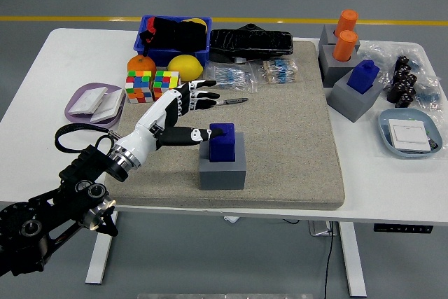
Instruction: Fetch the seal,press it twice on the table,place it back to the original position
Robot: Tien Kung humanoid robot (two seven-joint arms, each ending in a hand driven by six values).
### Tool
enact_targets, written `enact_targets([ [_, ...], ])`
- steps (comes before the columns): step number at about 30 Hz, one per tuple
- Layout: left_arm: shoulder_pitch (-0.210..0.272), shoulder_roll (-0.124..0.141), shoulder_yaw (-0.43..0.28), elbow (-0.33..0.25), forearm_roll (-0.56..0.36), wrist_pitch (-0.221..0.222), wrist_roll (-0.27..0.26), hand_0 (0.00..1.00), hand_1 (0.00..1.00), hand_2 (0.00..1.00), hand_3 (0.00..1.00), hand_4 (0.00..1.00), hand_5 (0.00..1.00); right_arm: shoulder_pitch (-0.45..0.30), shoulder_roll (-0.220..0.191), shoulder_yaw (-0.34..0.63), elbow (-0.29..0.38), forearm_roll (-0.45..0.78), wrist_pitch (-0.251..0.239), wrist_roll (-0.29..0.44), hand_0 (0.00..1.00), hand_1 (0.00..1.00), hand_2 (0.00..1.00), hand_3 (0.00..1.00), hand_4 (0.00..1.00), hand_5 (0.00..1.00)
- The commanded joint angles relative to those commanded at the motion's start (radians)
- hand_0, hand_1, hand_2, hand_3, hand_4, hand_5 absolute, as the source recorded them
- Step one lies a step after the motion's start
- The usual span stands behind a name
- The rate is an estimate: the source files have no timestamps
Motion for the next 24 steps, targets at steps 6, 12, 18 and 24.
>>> enact_targets([
  [6,0.001,-0.003,0.013,0.003,0.006,-0.017,0.017,0.793,0.778,0.803,0.872,0.998,0.058,0.000,0.001,-0.002,0.000,0.001,0.001,0.000,0.787,0.687,0.669,0.608,0.791,0.458],
  [12,-0.001,-0.009,0.034,0.013,0.009,-0.012,0.014,0.795,0.797,0.812,0.878,0.998,0.073,0.001,0.001,-0.004,0.000,0.002,0.001,0.000,0.788,0.688,0.669,0.608,0.791,0.458],
  [18,-0.004,-0.013,0.043,0.020,0.001,-0.007,0.003,0.792,0.802,0.811,0.874,0.998,0.035,0.002,0.000,-0.005,0.001,0.002,0.001,0.001,0.788,0.687,0.669,0.608,0.792,0.457],
  [24,-0.003,-0.016,0.049,0.028,0.009,0.003,0.001,0.783,0.800,0.807,0.868,0.998,0.006,0.002,0.000,-0.003,0.000,0.000,0.001,0.001,0.788,0.687,0.669,0.609,0.793,0.458],
])
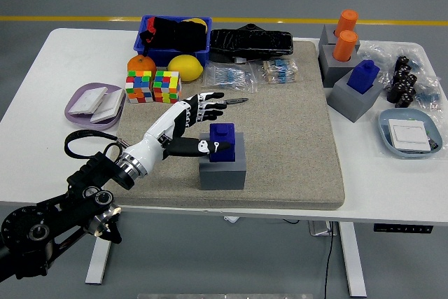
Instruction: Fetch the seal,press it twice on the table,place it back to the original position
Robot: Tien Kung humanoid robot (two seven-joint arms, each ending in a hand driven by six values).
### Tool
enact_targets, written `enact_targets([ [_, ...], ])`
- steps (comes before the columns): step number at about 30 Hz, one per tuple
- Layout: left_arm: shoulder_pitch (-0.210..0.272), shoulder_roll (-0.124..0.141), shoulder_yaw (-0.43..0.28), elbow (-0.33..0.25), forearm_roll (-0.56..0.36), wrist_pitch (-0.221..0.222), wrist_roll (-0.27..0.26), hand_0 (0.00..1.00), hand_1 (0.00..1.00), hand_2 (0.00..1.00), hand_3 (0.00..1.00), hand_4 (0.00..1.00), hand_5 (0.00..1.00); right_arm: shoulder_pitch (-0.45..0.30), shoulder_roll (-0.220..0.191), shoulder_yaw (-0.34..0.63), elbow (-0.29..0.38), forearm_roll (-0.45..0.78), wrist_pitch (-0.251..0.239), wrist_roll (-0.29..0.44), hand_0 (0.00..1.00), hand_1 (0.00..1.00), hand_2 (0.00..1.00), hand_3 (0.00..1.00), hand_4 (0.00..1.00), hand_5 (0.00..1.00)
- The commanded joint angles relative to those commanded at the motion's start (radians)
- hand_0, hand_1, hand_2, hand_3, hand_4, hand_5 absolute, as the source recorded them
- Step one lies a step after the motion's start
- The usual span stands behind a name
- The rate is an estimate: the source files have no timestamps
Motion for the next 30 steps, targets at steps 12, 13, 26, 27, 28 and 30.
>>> enact_targets([
  [12,0.007,-0.001,0.014,-0.002,0.023,0.016,0.005,0.678,0.749,0.784,0.865,0.922,0.002,0.001,-0.001,-0.010,0.000,0.001,0.001,0.001,0.788,0.687,0.669,0.610,0.794,0.456],
  [13,0.008,-0.002,0.015,-0.001,0.022,0.016,0.005,0.678,0.749,0.784,0.865,0.922,0.002,0.000,-0.001,-0.011,0.000,0.002,0.001,0.001,0.788,0.687,0.669,0.610,0.794,0.456],
  [26,0.011,-0.008,0.033,0.014,0.019,0.025,-0.002,0.624,0.698,0.729,0.860,0.915,0.002,-0.002,-0.004,-0.017,0.001,0.005,0.000,0.004,0.788,0.688,0.668,0.611,0.795,0.455],
  [27,0.011,-0.008,0.034,0.015,0.018,0.025,-0.002,0.624,0.698,0.729,0.860,0.915,0.002,-0.002,-0.004,-0.017,0.001,0.005,0.000,0.004,0.788,0.688,0.668,0.611,0.795,0.455],
  [28,0.011,-0.009,0.035,0.016,0.018,0.026,-0.003,0.606,0.695,0.721,0.859,0.909,0.002,-0.002,-0.005,-0.016,0.001,0.005,0.000,0.004,0.789,0.688,0.668,0.611,0.797,0.455],
  [30,0.012,-0.010,0.036,0.017,0.018,0.026,-0.004,0.606,0.695,0.721,0.859,0.909,0.002,-0.002,-0.005,-0.017,0.001,0.005,0.000,0.004,0.789,0.688,0.668,0.611,0.797,0.455],
])
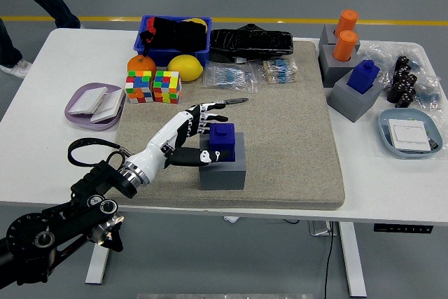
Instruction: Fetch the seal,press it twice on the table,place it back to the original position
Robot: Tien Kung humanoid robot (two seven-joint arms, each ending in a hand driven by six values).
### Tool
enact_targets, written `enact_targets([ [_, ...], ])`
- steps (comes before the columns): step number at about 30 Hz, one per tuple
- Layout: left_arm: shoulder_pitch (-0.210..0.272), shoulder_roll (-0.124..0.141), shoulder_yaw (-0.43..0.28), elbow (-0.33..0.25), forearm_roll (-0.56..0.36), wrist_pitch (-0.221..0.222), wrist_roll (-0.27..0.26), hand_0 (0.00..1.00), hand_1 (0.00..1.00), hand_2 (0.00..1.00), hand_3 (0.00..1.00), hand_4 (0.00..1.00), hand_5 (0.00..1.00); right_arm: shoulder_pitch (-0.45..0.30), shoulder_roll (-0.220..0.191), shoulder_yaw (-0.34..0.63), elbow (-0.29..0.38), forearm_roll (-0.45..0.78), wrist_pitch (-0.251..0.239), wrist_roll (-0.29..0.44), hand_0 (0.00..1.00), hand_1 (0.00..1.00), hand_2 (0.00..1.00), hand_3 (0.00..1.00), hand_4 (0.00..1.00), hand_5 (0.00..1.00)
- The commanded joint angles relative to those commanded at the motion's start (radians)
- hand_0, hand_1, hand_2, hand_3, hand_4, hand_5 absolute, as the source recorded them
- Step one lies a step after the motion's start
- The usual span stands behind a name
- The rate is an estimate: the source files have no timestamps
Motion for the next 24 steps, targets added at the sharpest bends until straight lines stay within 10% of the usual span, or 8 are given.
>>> enact_targets([
  [24,-0.008,-0.012,0.019,0.034,-0.004,0.049,-0.018,0.553,0.506,0.454,0.835,0.686,0.002,0.001,0.002,0.009,0.000,-0.002,-0.001,0.002,0.789,0.687,0.668,0.611,0.799,0.455],
])
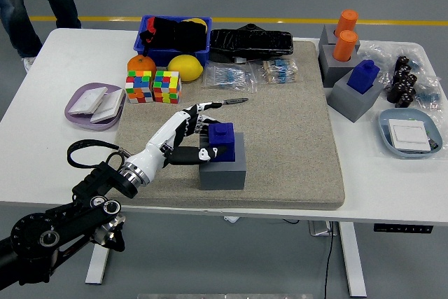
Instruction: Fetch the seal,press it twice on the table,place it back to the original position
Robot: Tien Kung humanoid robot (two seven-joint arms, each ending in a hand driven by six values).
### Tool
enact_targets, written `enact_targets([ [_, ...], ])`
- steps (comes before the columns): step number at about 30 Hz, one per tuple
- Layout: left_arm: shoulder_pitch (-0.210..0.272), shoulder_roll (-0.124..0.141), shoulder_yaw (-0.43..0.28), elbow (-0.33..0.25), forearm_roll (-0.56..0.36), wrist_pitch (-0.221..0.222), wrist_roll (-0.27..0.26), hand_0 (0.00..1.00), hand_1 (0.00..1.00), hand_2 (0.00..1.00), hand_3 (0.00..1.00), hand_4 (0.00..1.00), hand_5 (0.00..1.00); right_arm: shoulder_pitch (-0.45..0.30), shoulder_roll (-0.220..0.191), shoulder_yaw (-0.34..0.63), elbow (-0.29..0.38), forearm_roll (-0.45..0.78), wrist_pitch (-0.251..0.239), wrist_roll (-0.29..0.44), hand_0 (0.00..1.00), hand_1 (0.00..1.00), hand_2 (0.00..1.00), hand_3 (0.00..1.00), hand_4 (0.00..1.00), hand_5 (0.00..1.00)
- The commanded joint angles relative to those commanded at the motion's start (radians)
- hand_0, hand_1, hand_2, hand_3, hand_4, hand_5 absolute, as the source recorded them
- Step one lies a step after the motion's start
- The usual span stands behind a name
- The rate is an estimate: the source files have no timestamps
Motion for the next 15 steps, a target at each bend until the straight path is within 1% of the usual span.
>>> enact_targets([
  [3,-0.001,-0.001,0.003,0.000,-0.001,0.008,-0.004,0.553,0.506,0.454,0.835,0.686,0.002,0.000,0.001,-0.001,0.000,0.001,0.000,0.000,0.789,0.687,0.668,0.611,0.799,0.455],
  [4,-0.001,-0.001,0.004,0.000,-0.001,0.010,-0.005,0.548,0.475,0.421,0.830,0.673,0.002,0.000,0.001,0.000,0.000,0.001,0.000,0.000,0.789,0.687,0.668,0.612,0.800,0.456],
  [15,-0.010,-0.001,-0.005,-0.015,-0.001,0.011,-0.009,0.548,0.470,0.419,0.828,0.669,0.002,0.000,0.002,0.000,0.000,0.000,0.000,0.000,0.789,0.687,0.667,0.614,0.799,0.456],
])
